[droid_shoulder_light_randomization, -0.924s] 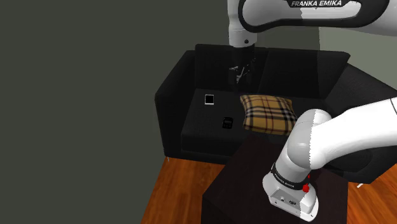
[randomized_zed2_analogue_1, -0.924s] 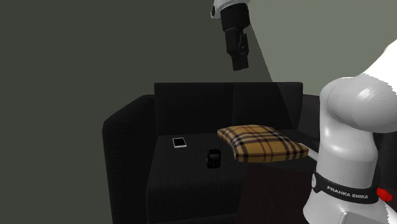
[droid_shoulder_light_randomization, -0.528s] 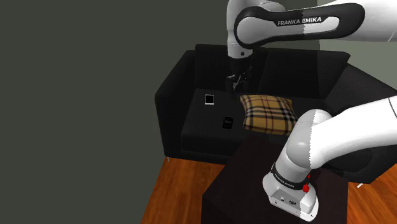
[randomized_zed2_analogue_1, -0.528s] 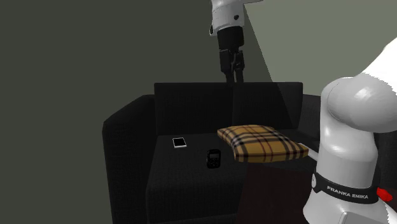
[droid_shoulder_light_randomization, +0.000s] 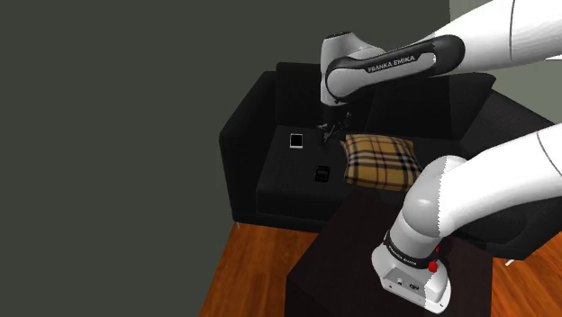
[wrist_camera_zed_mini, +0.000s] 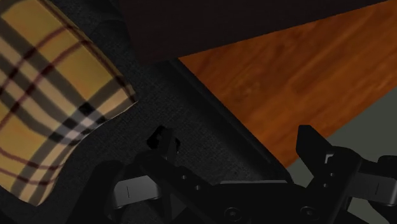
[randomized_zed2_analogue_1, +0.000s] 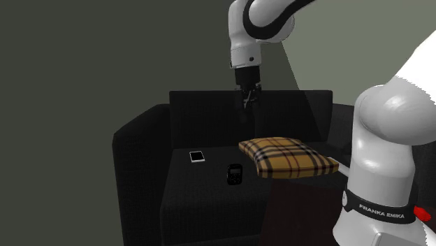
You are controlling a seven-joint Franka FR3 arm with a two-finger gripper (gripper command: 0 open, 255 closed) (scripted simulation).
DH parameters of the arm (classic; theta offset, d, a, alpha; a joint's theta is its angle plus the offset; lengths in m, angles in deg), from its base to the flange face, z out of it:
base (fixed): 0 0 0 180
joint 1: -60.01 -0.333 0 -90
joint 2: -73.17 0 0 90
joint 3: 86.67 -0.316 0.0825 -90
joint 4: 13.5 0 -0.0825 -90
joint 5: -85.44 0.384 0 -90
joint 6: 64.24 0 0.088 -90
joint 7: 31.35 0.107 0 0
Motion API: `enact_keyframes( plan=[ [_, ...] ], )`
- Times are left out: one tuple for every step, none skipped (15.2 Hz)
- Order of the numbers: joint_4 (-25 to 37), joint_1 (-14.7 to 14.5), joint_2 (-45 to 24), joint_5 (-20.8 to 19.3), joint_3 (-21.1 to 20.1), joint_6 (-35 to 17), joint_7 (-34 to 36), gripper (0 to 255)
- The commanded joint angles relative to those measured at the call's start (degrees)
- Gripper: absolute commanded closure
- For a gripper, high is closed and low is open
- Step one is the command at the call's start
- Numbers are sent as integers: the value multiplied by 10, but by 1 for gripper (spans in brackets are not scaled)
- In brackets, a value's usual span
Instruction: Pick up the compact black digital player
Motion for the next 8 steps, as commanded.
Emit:
enact_keyframes(
  plan=[
    [-10,9,-29,-7,12,-50,2,0],
    [-15,14,-45,-10,18,-74,3,0],
    [-19,18,-62,-13,24,-99,3,0],
    [-22,22,-80,-16,31,-124,3,0],
    [-25,26,-98,-19,37,-149,4,0],
    [-26,30,-118,-21,44,-174,4,0],
    [-26,34,-138,-22,50,-199,3,0],
    [-26,37,-159,-22,57,-223,3,0]
  ],
)
